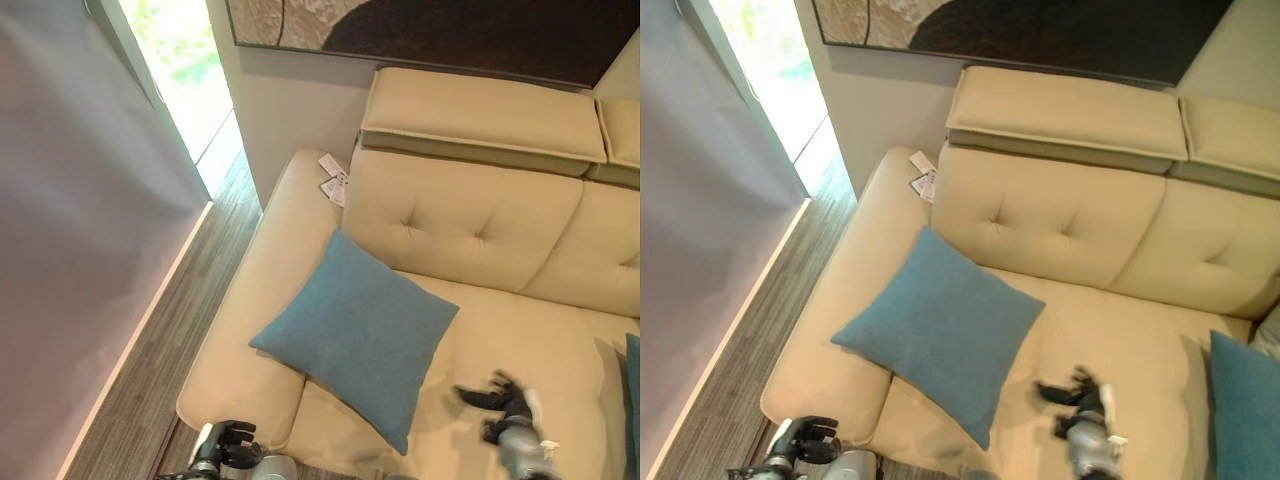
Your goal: Pick up all the scattered cushions and arrange them neatly on the sofa.
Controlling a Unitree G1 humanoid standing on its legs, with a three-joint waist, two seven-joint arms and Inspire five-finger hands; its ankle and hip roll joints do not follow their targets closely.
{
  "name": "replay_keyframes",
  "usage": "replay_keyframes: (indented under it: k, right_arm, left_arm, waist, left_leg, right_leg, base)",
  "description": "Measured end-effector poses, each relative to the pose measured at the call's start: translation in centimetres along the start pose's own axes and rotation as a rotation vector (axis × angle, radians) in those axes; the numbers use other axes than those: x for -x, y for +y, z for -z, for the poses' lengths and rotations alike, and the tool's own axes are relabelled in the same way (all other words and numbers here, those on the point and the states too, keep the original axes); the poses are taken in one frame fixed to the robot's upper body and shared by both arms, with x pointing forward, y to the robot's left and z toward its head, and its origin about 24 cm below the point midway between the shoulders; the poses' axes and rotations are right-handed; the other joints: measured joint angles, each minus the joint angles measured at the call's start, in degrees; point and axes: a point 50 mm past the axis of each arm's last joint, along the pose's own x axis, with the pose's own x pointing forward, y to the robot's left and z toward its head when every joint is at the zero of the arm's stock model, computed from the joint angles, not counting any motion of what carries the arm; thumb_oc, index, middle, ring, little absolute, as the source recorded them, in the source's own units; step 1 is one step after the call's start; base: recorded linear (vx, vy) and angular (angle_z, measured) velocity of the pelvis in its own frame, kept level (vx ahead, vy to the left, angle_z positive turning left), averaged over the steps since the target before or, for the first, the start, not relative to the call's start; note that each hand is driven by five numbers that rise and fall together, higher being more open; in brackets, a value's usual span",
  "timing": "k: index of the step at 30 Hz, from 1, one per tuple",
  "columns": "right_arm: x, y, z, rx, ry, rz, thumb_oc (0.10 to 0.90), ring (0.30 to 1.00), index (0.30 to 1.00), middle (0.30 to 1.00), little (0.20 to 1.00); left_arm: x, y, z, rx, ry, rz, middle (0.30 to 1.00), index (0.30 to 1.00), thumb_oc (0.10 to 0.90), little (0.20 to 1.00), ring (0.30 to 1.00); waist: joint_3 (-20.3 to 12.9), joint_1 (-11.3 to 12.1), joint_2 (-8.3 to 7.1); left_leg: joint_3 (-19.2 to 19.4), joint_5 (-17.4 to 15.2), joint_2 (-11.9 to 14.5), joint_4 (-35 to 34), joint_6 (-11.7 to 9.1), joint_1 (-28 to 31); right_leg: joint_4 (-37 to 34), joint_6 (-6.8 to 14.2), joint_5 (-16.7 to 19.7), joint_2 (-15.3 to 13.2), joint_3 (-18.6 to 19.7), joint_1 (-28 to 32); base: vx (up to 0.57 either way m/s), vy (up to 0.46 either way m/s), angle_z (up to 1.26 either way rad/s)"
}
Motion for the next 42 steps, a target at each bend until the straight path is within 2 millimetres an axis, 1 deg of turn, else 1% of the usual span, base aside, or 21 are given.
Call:
replay_keyframes:
  k: [1,3,4,5,6,7,8,9,10,12,14,16,19,21,23,25,27,28,32,36,42]
  right_arm:
    - [0.5,0.0,0.4,-0.004,-0.009,-0.01,0.8,0.9,0.9,0.9,0.9]
    - [0.8,-0.5,-0.4,0.314,-0.037,-0.072,0.8,0.9,0.9,0.9,0.9]
    - [2.0,-1.7,0.2,0.374,-0.078,-0.049,0.8,0.9,0.9,0.9,0.9]
    - [2.2,-1.7,0.7,0.433,-0.062,-0.019,0.8,0.9,0.9,0.9,0.9]
    - [3.0,-2.2,2.3,0.357,0.007,-0.004,0.8,0.9,0.9,0.9,0.9]
    - [2.6,-2.0,3.6,0.254,0.08,0.024,0.8,0.9,0.9,0.9,0.9]
    - [1.9,-2.1,5.0,0.255,0.191,0.034,0.8,0.9,0.9,0.9,0.9]
    - [1.1,-2.1,5.9,0.268,0.312,0.054,0.8,0.9,0.9,0.9,0.9]
    - [0.6,-2.3,5.3,0.282,0.315,0.032,0.8,0.9,0.9,0.9,0.9]
    - [0.2,-1.7,4.4,0.315,0.264,-0.049,0.8,0.9,0.9,0.9,0.9]
    - [0.0,-0.3,3.9,0.309,0.239,-0.115,0.8,0.9,0.9,0.9,0.9]
    - [0.3,1.4,2.8,0.292,0.173,-0.208,0.8,0.9,0.9,0.9,0.9]
    - [1.6,4.3,1.2,0.11,0.078,-0.321,0.8,0.9,0.9,0.9,0.9]
    - [1.4,5.6,1.0,0.003,0.079,-0.317,0.8,0.9,0.9,0.9,0.9]
    - [-0.7,7.1,0.9,-0.061,0.141,-0.242,0.8,0.9,0.9,0.9,0.9]
    - [-2.9,9.7,-2.7,-0.134,0.078,-0.245,0.8,0.9,0.9,0.9,0.9]
    - [-3.2,12.2,-5.4,-0.148,0.002,-0.343,0.8,0.9,0.9,0.9,0.9]
    - [-3.1,13.0,-5.8,-0.14,-0.007,-0.373,0.8,0.9,0.9,0.9,0.9]
    - [-2.4,15.1,-5.9,-0.137,0.013,-0.436,0.8,0.9,0.9,0.9,0.9]
    - [-2.1,17.3,-5.6,-0.164,0.082,-0.462,0.8,0.9,0.9,0.9,0.9]
    - [-2.3,19.9,-7.5,-0.036,0.057,-0.525,0.8,0.9,0.9,0.9,0.9]
  left_arm:
    - [0.0,0.7,-0.5,0.019,-0.028,-0.047,0.9,0.9,0.8,0.9,0.9]
    - [-0.2,2.3,-2.4,0.049,-0.098,-0.134,0.9,0.9,0.8,0.9,0.9]
    - [0.0,3.8,-5.5,0.047,-0.257,-0.222,0.9,0.9,0.8,0.9,0.9]
    - [0.3,5.9,-9.3,0.083,-0.448,-0.335,0.9,0.9,0.8,0.9,0.9]
    - [0.1,7.1,-12.5,0.078,-0.574,-0.392,0.9,0.9,0.8,0.9,0.9]
    - [-0.1,8.4,-16.4,0.056,-0.704,-0.434,0.9,0.9,0.8,0.9,0.9]
    - [-0.1,9.2,-19.6,0.059,-0.805,-0.457,0.9,0.9,0.8,0.9,0.9]
    - [0.7,9.7,-24.1,0.083,-0.967,-0.467,0.9,0.9,0.8,0.9,0.9]
    - [1.3,9.2,-27.8,0.081,-1.102,-0.443,0.9,0.9,0.8,0.9,0.9]
    - [2.5,8.3,-32.4,0.049,-1.249,-0.421,0.9,0.9,0.8,0.9,0.9]
    - [2.9,6.9,-33.4,0.005,-1.302,-0.382,0.9,0.9,0.8,0.9,0.9]
    - [2.7,5.6,-33.1,-0.017,-1.299,-0.333,0.9,0.9,0.8,0.9,0.9]
    - [0.7,4.8,-31.9,-0.058,-1.184,-0.31,0.9,0.9,0.8,0.9,0.9]
    - [-1.2,4.4,-31.0,-0.103,-1.063,-0.304,0.9,0.9,0.8,0.9,0.9]
    - [-2.7,2.0,-30.6,-0.155,-0.961,-0.223,0.9,0.9,0.8,0.9,0.9]
    - [-3.0,-0.9,-30.3,-0.19,-0.927,-0.116,0.9,0.9,0.8,0.9,0.9]
    - [-3.5,-1.2,-29.8,-0.21,-0.885,-0.093,0.9,0.9,0.8,0.9,0.9]
    - [-3.9,-1.3,-29.4,-0.213,-0.852,-0.092,0.9,0.9,0.8,0.9,0.9]
    - [-4.9,-0.5,-30.0,-0.19,-0.774,-0.119,0.9,0.9,0.8,0.9,0.9]
    - [-5.7,0.3,-32.0,-0.14,-0.712,-0.135,0.9,0.9,0.8,0.9,0.9]
    - [-6.5,0.2,-33.9,-0.043,-0.607,-0.088,0.9,0.9,0.8,0.9,0.9]
  waist:
    - [-0.19,-0.02,-0.29]
    - [-0.25,-0.3,-0.43]
    - [-0.45,-0.35,-0.54]
    - [-0.97,-0.64,-0.4]
    - [-1.73,-1.03,0.38]
    - [-3.24,-0.9,-0.33]
    - [-4.15,-0.99,-0.57]
    - [-5.66,-1.76,-0.2]
    - [-6.41,-2.62,0.59]
    - [-7.31,-4.06,1.94]
    - [-8.84,-6.02,2.75]
    - [-9.46,-8.24,4.24]
    - [-8.9,-10.98,4.86]
    - [-7.84,-11.17,4.19]
    - [-7.36,-10.5,3.83]
    - [-5.27,-8.76,5.4]
    - [-2.34,-7.89,6.34]
    - [-1.96,-7.54,6.68]
    - [-0.42,-6.28,6.75]
    - [1.99,-6.13,6.73]
    - [3.87,-6.64,6.83]
  left_leg:
    - [-0.09,-0.02,0.07,0.0,0.02,0.1]
    - [0.89,-1.01,0.0,-0.03,0.16,0.49]
    - [0.88,-1.26,0.0,-0.02,0.61,0.36]
    - [1.48,-1.15,0.18,-0.04,0.44,0.67]
    - [1.99,-1.25,0.15,-0.12,0.63,0.32]
    - [1.94,-1.49,0.18,-0.23,0.26,0.25]
    - [2.44,-1.5,0.11,-0.33,0.25,0.54]
    - [2.52,-1.53,-0.24,-0.41,0.24,-0.62]
    - [2.52,-1.43,-0.66,-0.38,0.28,-1.33]
    - [2.48,-0.79,-1.07,-0.36,0.62,-1.99]
    - [3.1,-0.44,-1.2,-0.25,0.56,-1.76]
    - [3.44,-0.38,-1.12,-0.36,0.54,-3.08]
    - [5.76,0.05,0.07,-0.1,0.29,-6.32]
    - [6.23,0.33,0.71,-0.1,-0.09,-6.95]
    - [5.99,0.75,0.8,-0.1,-0.27,-7.98]
    - [5.43,1.98,0.8,-0.05,-0.06,-11.08]
    - [5.42,2.22,0.77,-0.04,0.03,-11.15]
    - [5.32,2.23,0.74,-0.03,0.04,-11.18]
    - [4.59,2.38,0.6,-0.03,0.12,-11.8]
    - [4.21,2.69,0.09,-0.02,0.34,-12.95]
    - [4.33,3.02,-0.13,-0.02,0.34,-14.49]
  right_leg:
    - [-0.44,-0.05,0.16,0.2,0.19,0.52]
    - [-0.59,-0.19,0.23,0.0,1.19,0.14]
    - [-0.86,-0.31,0.42,-0.09,0.96,0.27]
    - [-0.5,-0.15,0.66,0.15,1.98,-0.04]
    - [-1.02,-0.26,0.81,-0.02,2.3,-0.22]
    - [-1.54,-0.19,1.1,0.06,2.19,0.16]
    - [-2.18,0.07,1.78,-0.09,2.75,0.38]
    - [-3.29,0.5,2.51,-0.19,3.17,0.17]
    - [-4.12,0.65,3.23,-0.67,3.23,-0.88]
    - [-4.1,1.09,3.76,-1.3,3.21,-1.49]
    - [-3.7,1.11,3.88,-1.17,3.41,-1.73]
    - [-3.72,1.08,3.96,-1.19,3.61,-3.34]
    - [-3.67,0.75,5.37,-0.23,6.32,-8.03]
    - [-3.71,0.6,5.72,0.24,6.49,-9.02]
    - [-3.71,0.6,5.95,0.36,6.35,-9.97]
    - [-3.7,0.55,6.9,0.46,6.07,-12.88]
    - [-3.69,0.61,7.34,0.46,6.1,-12.97]
    - [-3.69,0.62,7.33,0.67,5.96,-12.92]
    - [-3.69,0.68,7.27,0.53,5.14,-13.11]
    - [-3.7,0.83,7.33,0.05,4.88,-14.0]
    - [-3.69,0.94,7.61,0.09,4.93,-15.68]
  base:
    - [0.16,0.105,-0.44]
    - [0.1,0.064,-0.13]
    - [0.07,0.058,-0.17]
    - [0.1,0.044,-0.16]
    - [0.08,0.046,-0.23]
    - [0.03,-0.006,-0.19]
    - [-0.01,-0.03,-0.2]
    - [0.04,-0.027,-0.21]
    - [0.09,0.0,-0.02]
    - [0.01,0.009,0.02]
    - [-0.08,0.037,-0.14]
    - [-0.13,0.028,-0.15]
    - [-0.14,0.03,-0.39]
    - [-0.04,-0.016,-0.3]
    - [-0.09,-0.017,0.0]
    - [-0.09,-0.022,0.11]
    - [-0.05,-0.016,0.04]
    - [-0.08,-0.023,0.04]
    - [-0.06,-0.011,0.11]
    - [-0.04,0.003,0.07]
    - [-0.01,0.002,-0.01]
